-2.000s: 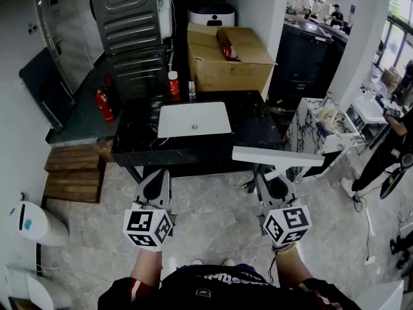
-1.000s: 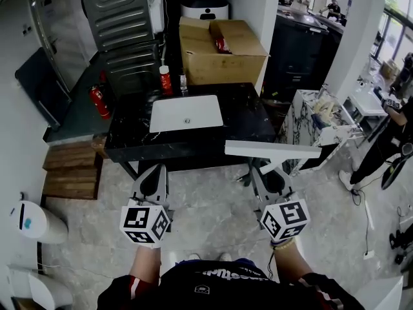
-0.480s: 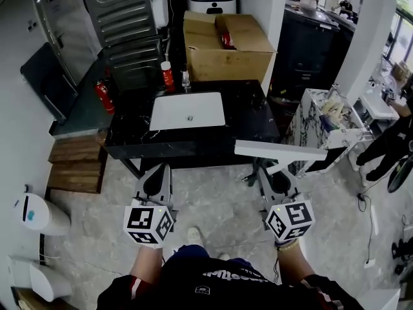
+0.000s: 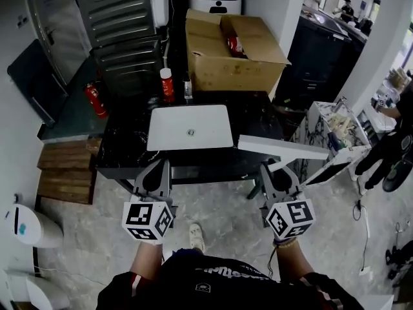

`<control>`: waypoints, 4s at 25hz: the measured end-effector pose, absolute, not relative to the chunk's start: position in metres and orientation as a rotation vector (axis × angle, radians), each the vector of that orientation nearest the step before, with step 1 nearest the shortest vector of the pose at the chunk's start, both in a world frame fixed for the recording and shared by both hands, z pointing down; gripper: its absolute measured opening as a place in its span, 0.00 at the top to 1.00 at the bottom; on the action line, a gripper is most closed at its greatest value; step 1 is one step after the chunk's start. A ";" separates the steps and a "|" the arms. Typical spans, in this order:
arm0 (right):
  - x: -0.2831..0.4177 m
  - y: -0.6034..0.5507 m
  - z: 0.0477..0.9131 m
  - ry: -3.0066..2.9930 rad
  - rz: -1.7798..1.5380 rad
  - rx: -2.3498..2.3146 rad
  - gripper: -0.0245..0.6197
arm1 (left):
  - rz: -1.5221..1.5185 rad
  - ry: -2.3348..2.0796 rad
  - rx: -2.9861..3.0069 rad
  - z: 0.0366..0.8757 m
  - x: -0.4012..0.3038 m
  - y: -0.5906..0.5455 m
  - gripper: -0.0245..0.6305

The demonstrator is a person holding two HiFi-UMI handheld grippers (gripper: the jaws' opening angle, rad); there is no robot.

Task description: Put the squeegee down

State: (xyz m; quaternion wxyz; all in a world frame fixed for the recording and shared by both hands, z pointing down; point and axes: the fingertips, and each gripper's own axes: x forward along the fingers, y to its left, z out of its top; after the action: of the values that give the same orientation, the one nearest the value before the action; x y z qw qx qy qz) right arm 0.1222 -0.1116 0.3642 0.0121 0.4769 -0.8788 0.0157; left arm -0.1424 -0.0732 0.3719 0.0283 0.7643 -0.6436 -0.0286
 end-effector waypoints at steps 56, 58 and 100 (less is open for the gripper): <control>0.143 -0.475 0.643 -2.119 0.641 1.411 0.77 | 0.199 -1.619 2.334 0.488 -0.102 -0.409 0.94; 0.146 -0.476 0.651 -2.116 0.634 1.422 0.77 | 0.205 -1.636 2.324 0.488 -0.106 -0.409 0.94; -0.005 -0.370 0.338 -2.798 0.053 1.334 0.90 | -0.113 -1.992 2.382 0.336 -0.222 -0.320 0.94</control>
State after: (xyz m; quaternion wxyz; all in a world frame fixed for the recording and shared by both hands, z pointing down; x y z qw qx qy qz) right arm -0.0053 -0.3700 0.3381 0.0206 0.4303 -0.9023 0.0172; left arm -0.2223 -0.3199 0.3355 0.0172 0.7665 -0.6410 -0.0364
